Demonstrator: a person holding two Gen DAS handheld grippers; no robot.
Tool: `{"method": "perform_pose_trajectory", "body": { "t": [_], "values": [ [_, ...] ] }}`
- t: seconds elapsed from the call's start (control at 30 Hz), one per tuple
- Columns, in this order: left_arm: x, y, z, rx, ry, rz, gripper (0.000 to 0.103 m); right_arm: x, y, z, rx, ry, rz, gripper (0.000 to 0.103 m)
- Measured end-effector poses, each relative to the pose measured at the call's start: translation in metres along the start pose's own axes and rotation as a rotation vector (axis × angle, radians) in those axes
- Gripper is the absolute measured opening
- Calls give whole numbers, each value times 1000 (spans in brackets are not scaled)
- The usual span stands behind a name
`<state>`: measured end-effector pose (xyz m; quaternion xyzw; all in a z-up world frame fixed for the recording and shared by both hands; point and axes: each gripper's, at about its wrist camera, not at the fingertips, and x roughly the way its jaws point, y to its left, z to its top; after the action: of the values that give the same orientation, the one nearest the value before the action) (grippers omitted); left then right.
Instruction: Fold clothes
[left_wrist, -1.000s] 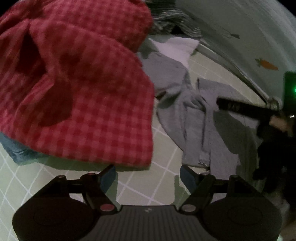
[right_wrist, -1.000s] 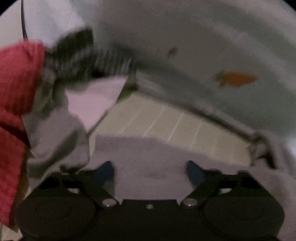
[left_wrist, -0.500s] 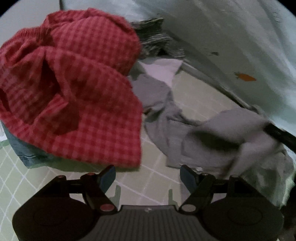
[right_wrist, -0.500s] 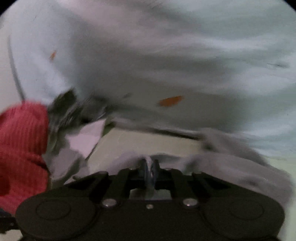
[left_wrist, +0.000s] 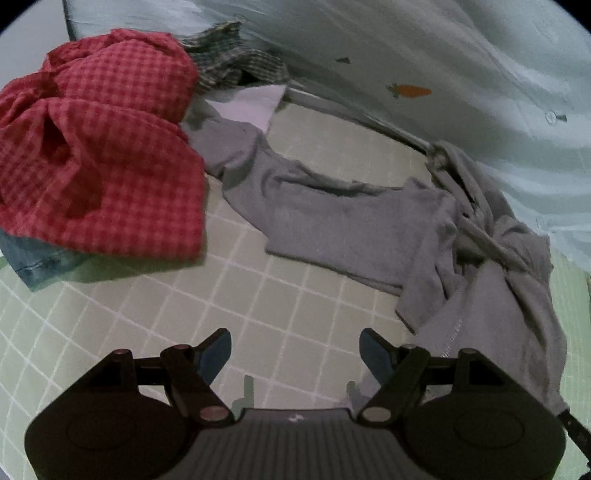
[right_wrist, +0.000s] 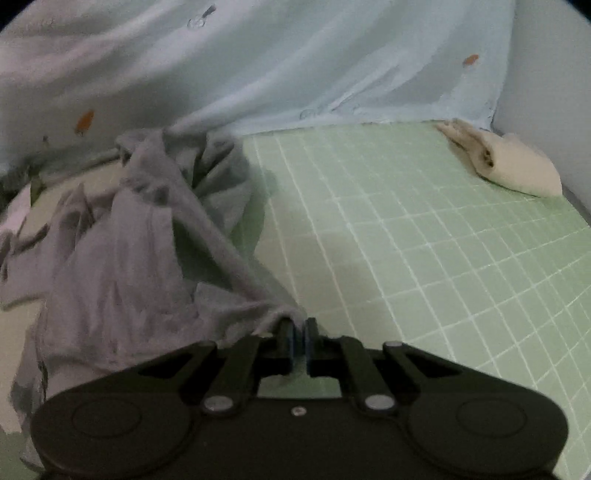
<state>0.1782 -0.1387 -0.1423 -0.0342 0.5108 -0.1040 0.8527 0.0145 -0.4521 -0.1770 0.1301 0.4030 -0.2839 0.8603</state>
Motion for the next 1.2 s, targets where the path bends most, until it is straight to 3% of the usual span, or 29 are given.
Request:
{"method": "perform_pose_trajectory", "body": {
  "t": [0.03,0.07,0.17,0.23,0.3,0.53,0.7,0.73,0.77,0.8,0.87,0.9,0.97,1.07,1.2],
  "values": [
    [0,-4,-1,8,2,2,77,-1,4,4,-16,-17,2,14],
    [1,-7,-3,14,5,4,77,-3,7,9,-27,-42,14,23],
    [7,-13,-9,22,28,6,77,-6,19,25,-44,-122,52,56],
    [13,-15,-13,27,51,1,77,-8,31,33,-66,-172,94,63],
    [20,-17,-15,39,76,-15,77,-10,45,40,-98,-214,132,78],
    [60,-32,-18,72,181,-106,78,26,85,60,-212,-180,221,82],
    [72,-45,-20,137,204,-150,76,65,90,67,-138,-40,216,83],
    [72,-46,-21,145,202,-159,70,71,85,66,-99,-12,229,81],
    [72,-47,-22,153,202,-167,60,75,79,63,-59,6,251,68],
    [71,-48,-23,158,207,-179,54,75,71,61,-18,13,276,46],
    [65,-48,-27,159,208,-177,23,70,56,56,29,18,327,24],
    [62,-48,-29,159,205,-169,14,65,50,53,40,10,342,15],
    [51,-46,-35,156,180,-157,5,48,39,45,26,-24,360,10],
    [26,-43,-47,129,120,-160,3,12,19,32,-10,-99,361,8],
    [-17,-66,-76,113,65,-180,4,-36,-33,11,-7,-147,358,8]
  ]
}}
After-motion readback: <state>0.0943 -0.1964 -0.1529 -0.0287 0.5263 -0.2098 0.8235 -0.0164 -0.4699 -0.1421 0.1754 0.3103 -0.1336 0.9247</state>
